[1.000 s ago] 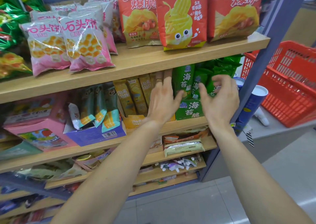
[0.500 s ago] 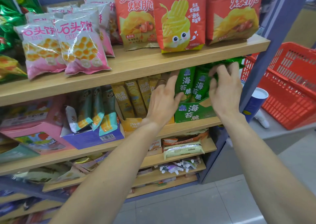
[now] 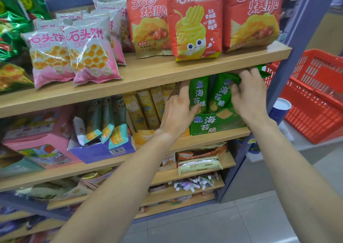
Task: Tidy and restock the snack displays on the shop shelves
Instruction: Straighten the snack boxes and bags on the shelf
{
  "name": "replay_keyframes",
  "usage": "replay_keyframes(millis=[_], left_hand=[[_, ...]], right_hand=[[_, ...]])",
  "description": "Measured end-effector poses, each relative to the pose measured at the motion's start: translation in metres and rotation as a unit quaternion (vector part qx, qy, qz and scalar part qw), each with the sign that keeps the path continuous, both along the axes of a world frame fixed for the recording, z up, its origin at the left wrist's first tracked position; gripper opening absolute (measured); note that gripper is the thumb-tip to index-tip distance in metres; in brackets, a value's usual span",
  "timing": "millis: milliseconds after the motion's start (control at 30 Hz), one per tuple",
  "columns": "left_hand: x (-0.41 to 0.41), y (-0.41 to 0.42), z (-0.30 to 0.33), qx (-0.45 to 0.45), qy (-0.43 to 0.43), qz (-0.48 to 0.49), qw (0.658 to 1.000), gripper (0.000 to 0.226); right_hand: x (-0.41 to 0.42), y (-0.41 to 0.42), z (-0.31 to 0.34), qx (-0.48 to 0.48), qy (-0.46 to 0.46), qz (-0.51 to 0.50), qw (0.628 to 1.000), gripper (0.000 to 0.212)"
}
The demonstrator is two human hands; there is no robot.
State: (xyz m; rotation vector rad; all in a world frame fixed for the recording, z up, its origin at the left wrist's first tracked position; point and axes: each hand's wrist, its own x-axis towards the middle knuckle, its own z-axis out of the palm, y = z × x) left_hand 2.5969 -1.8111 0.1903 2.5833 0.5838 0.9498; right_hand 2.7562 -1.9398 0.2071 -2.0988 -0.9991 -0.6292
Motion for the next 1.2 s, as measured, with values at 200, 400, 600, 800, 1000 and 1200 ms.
replay_keyframes(millis=[200, 400, 600, 800, 1000, 1200], left_hand=[[0.005, 0.0, -0.008, 0.004, 0.068, 0.019, 0.998, 0.042], [-0.002, 0.0, -0.019, 0.043, 0.03, 0.041, 0.998, 0.064], [-0.003, -0.007, -0.027, 0.101, 0.028, 0.037, 0.994, 0.055], [-0.002, -0.006, -0.026, 0.095, 0.027, 0.016, 0.995, 0.053], [-0.014, -0.005, -0.022, 0.087, 0.025, 0.005, 0.996, 0.053], [-0.058, -0.004, -0.033, 0.082, 0.016, 0.031, 0.996, 0.056]], right_hand=[[-0.006, 0.008, -0.004, -0.028, 0.019, 0.078, 0.996, 0.016], [-0.011, 0.008, -0.016, -0.059, 0.0, 0.097, 0.994, 0.031], [-0.019, -0.007, -0.026, 0.008, -0.026, 0.015, 1.0, 0.04], [-0.032, -0.006, -0.035, 0.025, -0.021, 0.011, 0.999, 0.049], [-0.052, -0.004, -0.042, 0.042, -0.003, -0.001, 0.999, 0.057], [-0.108, 0.015, -0.036, 0.106, -0.014, 0.115, 0.988, 0.029]])
